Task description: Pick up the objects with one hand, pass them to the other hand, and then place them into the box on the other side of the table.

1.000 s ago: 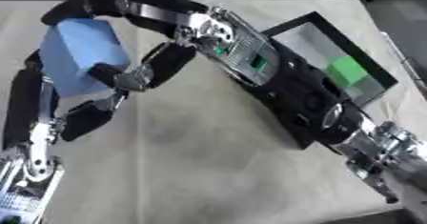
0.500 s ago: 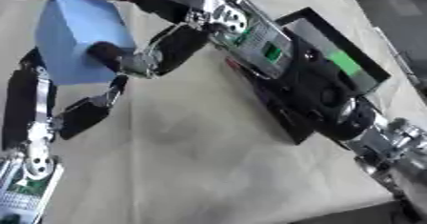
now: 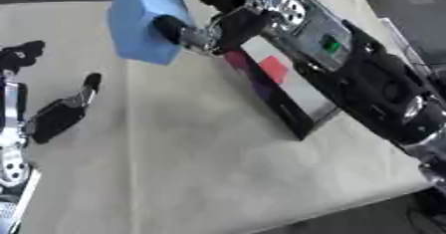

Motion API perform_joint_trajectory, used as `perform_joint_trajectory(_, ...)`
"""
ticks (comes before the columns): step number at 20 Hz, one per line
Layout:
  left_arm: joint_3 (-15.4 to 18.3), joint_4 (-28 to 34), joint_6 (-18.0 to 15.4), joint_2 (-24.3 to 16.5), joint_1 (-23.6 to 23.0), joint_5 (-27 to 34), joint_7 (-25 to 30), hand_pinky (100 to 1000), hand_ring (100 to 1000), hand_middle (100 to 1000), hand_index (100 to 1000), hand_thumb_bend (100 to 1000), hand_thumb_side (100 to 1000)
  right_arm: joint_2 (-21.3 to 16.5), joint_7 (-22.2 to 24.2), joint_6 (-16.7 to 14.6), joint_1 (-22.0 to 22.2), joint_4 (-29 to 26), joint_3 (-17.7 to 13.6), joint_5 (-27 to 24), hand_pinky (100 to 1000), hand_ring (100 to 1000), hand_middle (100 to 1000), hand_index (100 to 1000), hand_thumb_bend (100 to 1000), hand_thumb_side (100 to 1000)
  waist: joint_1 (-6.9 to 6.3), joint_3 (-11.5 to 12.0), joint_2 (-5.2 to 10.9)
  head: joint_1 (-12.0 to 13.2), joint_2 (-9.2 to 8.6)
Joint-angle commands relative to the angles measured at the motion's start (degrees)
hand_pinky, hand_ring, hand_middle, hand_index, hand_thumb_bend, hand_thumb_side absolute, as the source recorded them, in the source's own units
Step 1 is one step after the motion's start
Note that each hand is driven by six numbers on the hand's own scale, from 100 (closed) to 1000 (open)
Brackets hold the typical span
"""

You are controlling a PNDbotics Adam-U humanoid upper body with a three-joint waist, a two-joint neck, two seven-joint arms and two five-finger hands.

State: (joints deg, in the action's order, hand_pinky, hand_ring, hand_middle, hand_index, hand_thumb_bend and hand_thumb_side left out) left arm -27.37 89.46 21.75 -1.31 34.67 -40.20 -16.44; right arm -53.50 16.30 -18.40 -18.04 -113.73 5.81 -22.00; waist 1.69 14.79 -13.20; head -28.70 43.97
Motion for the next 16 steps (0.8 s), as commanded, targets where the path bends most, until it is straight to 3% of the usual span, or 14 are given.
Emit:
perform_joint_trajectory(1, 0.88, 2.77, 0.20, -1.58, 0.22, 0.49, -0.05, 890, 776, 729, 831, 524, 425, -3.45, -1.85, -0.28, 2.75, -0.86, -3.73, 0.03, 964, 539, 621, 712, 100, 332, -0.85, -0.34, 2.05, -1.43, 0.15)
perform_joint_trajectory(9, 1.98, 6.05, 0.93, -3.16, -0.47, 2.42, -1.58, 858, 765, 720, 825, 495, 442, -3.70, -8.19, -1.31, 13.04, -0.86, -9.78, 4.09, 965, 540, 621, 711, 100, 335, -1.59, -1.27, 1.82, -3.09, -1.76)
perform_joint_trajectory(16, 2.18, 7.25, 0.92, -3.52, -0.76, 3.59, -2.82, 862, 765, 720, 824, 493, 442, -2.54, -17.59, -3.51, 19.28, 2.00, -14.08, 11.00, 946, 535, 606, 694, 100, 354, -2.34, -1.44, 1.43, -4.04, -3.49)
